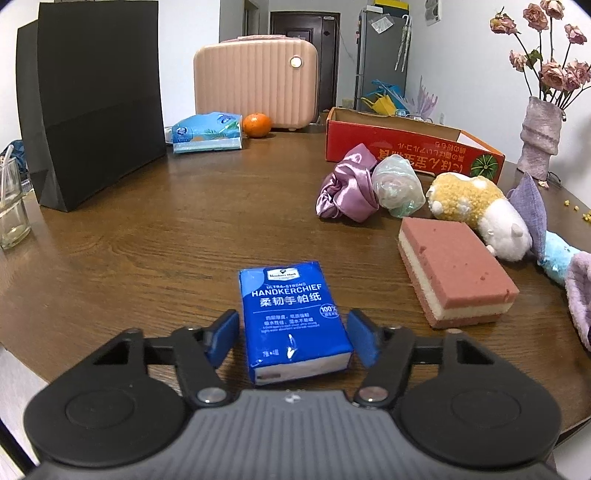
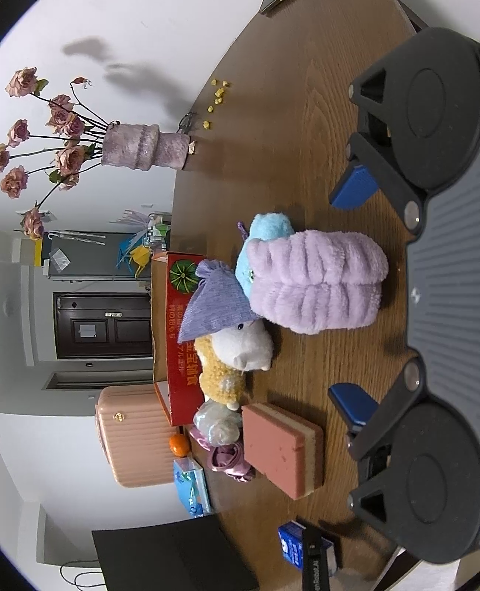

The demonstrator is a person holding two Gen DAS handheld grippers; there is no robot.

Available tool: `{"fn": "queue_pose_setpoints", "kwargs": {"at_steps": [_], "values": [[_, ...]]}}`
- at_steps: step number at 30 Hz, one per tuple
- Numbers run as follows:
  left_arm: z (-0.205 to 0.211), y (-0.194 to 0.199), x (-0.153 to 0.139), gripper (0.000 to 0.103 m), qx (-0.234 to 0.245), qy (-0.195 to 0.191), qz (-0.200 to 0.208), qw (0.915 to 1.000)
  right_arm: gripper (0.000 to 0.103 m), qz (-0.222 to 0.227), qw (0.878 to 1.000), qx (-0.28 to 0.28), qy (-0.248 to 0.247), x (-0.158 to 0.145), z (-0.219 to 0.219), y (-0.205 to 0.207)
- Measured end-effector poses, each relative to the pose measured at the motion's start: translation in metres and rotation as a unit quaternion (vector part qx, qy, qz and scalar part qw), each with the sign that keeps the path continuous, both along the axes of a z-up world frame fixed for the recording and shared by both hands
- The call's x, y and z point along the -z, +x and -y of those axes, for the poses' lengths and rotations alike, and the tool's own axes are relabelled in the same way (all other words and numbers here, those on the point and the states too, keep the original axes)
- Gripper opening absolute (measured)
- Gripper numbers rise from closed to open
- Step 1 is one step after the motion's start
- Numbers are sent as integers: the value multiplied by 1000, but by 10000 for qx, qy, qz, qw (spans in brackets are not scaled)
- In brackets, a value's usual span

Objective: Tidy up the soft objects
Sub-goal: 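Grasp the blue handkerchief pack with the left tool while the right tool grasps the lavender headband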

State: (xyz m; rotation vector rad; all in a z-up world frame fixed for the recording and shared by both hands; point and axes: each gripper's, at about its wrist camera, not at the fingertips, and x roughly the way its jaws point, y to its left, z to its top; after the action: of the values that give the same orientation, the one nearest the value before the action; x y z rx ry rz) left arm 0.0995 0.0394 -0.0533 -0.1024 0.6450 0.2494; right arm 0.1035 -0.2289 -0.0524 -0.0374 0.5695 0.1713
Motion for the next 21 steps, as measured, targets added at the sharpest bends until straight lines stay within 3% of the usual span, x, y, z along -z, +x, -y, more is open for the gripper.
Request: {"fn": "queue_pose_setpoints", "kwargs": {"at_steps": [5, 15, 21], "values": [[0, 3, 2, 53, 29, -1, -7, 10000, 97, -58, 10000, 15, -18, 5, -2, 6], [-1, 3, 1, 53, 66, -30, 43, 10000, 92, -120, 9999, 81, 0, 11, -1, 21], [-1, 4, 0, 53, 106, -44, 126, 9999, 82, -191, 9997, 110, 43, 14, 0, 28]]}}
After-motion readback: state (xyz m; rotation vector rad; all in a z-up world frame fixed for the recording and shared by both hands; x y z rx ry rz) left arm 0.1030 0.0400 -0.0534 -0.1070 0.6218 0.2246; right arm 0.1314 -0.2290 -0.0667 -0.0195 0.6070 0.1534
